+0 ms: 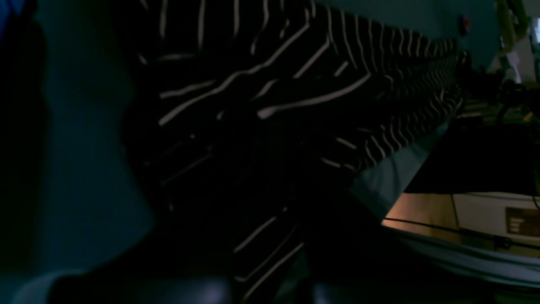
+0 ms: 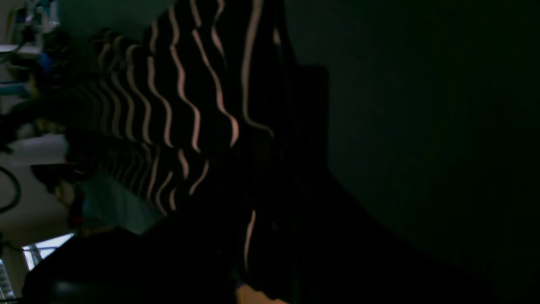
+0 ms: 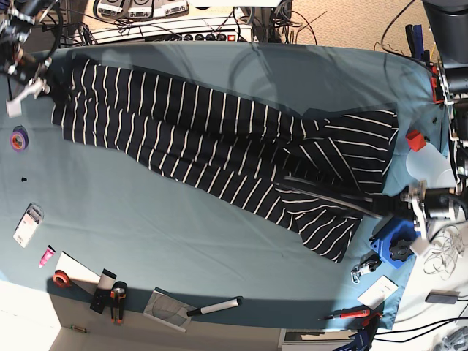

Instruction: Layout the t-shirt on the table in an organized manner, then fold the t-shirt properly

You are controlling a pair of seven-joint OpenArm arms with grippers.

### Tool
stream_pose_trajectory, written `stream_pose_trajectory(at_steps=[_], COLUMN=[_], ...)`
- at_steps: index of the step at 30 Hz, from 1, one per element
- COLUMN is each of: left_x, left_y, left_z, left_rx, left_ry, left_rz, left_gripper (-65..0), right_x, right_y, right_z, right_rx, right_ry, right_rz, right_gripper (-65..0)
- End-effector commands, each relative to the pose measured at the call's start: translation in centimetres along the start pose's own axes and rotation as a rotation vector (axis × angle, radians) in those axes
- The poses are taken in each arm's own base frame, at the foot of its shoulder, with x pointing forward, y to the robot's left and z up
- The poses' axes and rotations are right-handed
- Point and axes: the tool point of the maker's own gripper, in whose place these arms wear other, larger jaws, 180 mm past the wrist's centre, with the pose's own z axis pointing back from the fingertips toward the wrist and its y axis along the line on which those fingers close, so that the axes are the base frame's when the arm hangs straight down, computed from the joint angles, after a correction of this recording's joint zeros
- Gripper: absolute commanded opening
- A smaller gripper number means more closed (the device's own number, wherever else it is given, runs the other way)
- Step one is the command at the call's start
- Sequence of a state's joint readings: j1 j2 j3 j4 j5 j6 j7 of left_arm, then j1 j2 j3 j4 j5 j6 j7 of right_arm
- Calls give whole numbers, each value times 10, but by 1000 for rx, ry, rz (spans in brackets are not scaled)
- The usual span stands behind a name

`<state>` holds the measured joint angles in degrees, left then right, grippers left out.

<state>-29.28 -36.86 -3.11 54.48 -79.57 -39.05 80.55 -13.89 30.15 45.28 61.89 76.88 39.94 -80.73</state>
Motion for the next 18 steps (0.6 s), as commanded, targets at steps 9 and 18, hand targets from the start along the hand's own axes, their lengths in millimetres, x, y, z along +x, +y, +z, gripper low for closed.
stream_pose_trajectory(at_steps=[9, 18], left_x=[-14, -8], left_y=[4, -2], left_z=[5, 6], left_rx=[4, -29], left_ry=[1, -31], left_rz=[7, 12], left_gripper=[-650, -407], right_x=[21, 22], right_y=[5, 5], right_z=[8, 9], right_rx=[9, 5], right_ry=[-47, -47], right_rz=[34, 37], right_gripper=[-650, -472])
